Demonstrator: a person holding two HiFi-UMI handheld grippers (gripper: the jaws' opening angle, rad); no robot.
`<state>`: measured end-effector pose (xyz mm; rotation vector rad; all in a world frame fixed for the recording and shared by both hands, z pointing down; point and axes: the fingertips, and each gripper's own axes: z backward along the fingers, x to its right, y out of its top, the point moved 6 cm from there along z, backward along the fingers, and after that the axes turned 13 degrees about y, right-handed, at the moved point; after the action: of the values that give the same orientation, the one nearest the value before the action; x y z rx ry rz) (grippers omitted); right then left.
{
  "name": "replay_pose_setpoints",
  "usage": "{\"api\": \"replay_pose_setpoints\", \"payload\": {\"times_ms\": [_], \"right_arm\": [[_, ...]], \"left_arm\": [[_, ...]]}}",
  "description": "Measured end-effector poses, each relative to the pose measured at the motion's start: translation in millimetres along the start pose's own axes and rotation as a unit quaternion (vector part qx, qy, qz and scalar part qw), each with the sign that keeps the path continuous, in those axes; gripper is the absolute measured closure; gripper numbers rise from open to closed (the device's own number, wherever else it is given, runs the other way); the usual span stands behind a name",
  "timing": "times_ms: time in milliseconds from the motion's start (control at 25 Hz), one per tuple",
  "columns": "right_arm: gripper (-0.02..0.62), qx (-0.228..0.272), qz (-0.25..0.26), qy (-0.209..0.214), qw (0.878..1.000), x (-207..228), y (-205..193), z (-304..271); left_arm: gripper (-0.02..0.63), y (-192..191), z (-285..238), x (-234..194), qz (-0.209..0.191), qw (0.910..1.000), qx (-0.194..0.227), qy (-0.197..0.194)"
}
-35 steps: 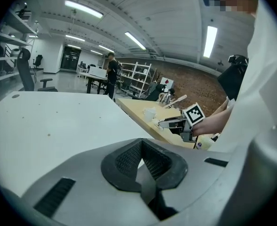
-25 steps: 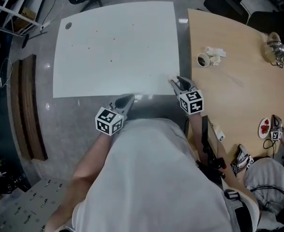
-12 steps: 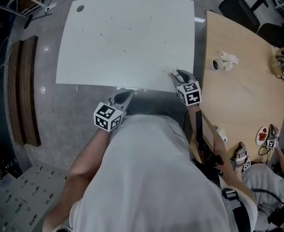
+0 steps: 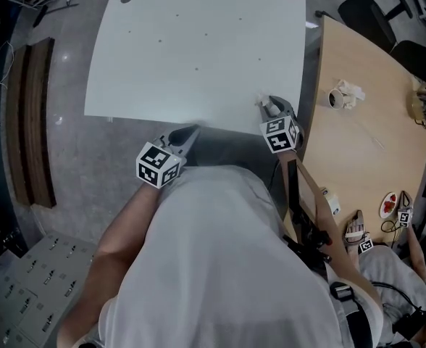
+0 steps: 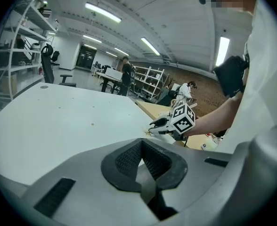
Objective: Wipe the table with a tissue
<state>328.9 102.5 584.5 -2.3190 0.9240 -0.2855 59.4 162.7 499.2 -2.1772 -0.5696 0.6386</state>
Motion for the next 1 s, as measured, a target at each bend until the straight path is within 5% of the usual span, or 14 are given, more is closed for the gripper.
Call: {"api": "replay_pose_setpoints", "payload": {"times_ms": [360,1000], "right_arm": [[0.474,-0.028,0.031,-0.060,0.997,-15,1,-5],[0.476,-0.013,-0.088,-0.141,0.986,-42,10,-13]], "left_arm": [[0.600,-4,3,-19,-0.002,0.9997,-0.015,-0.019],[0.601,15,5,-72,-0.028,0.9981,-0.019,-0.052]]}}
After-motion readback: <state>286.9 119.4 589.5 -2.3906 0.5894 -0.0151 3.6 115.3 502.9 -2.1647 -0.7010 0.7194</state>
